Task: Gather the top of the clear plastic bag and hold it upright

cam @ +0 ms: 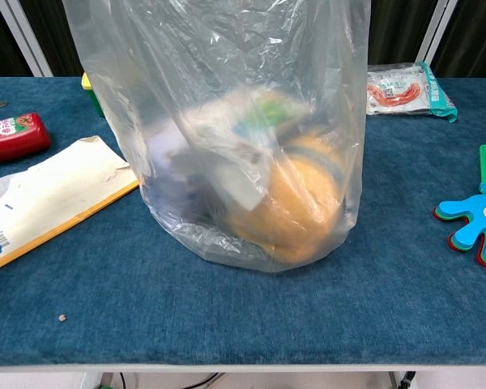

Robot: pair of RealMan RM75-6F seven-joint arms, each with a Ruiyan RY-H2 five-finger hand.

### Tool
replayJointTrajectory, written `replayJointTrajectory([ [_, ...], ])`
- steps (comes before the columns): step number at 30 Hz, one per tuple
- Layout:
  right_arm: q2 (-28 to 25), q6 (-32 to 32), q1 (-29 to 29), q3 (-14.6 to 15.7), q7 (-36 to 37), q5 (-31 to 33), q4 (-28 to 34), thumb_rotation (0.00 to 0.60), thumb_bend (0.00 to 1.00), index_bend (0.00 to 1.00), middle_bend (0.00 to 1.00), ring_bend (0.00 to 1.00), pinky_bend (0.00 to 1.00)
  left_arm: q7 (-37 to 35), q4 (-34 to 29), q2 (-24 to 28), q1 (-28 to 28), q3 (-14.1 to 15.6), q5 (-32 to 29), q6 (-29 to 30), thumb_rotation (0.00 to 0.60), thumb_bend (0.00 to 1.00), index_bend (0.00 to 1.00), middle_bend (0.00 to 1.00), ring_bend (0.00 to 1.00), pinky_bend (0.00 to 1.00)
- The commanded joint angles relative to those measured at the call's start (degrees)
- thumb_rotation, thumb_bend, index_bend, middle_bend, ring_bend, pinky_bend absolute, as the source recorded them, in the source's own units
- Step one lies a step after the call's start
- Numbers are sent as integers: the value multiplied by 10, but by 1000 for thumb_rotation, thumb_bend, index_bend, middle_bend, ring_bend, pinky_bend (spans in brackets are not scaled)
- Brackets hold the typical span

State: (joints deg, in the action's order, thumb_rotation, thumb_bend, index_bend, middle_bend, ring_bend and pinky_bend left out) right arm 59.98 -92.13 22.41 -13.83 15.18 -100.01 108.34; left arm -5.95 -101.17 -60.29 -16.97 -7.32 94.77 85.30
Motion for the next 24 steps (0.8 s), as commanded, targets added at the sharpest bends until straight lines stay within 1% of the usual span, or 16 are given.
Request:
replayJointTrajectory([
  [1,-28,45,-5,30,21,15,39,600,291,0,98,0,3,-1,2,2,2,3,-3,-1,600,155,187,183,146,263],
  [4,-51,94,-2,57,68,27,77,600,275,0,104,0,17,-3,5,3,3,5,-7,-4,600,155,189,183,146,263],
  [8,-69,151,13,72,112,47,104,600,242,0,104,0,25,-2,8,4,6,6,-10,0,600,155,191,183,146,263],
  [12,-79,204,35,74,155,73,122,600,228,0,105,0,28,-1,8,6,11,9,-12,5,600,155,193,183,146,263],
  [17,-63,242,59,72,187,74,111,600,223,0,91,0,0,1,11,8,18,13,-15,11,600,155,192,183,146,263],
  [20,-48,253,70,71,188,66,97,600,217,4,84,0,0,4,14,8,21,13,-17,14,600,155,193,188,146,262],
  [24,-25,262,83,65,167,66,87,600,214,19,85,0,0,4,19,9,25,13,-19,18,600,154,193,190,145,262],
])
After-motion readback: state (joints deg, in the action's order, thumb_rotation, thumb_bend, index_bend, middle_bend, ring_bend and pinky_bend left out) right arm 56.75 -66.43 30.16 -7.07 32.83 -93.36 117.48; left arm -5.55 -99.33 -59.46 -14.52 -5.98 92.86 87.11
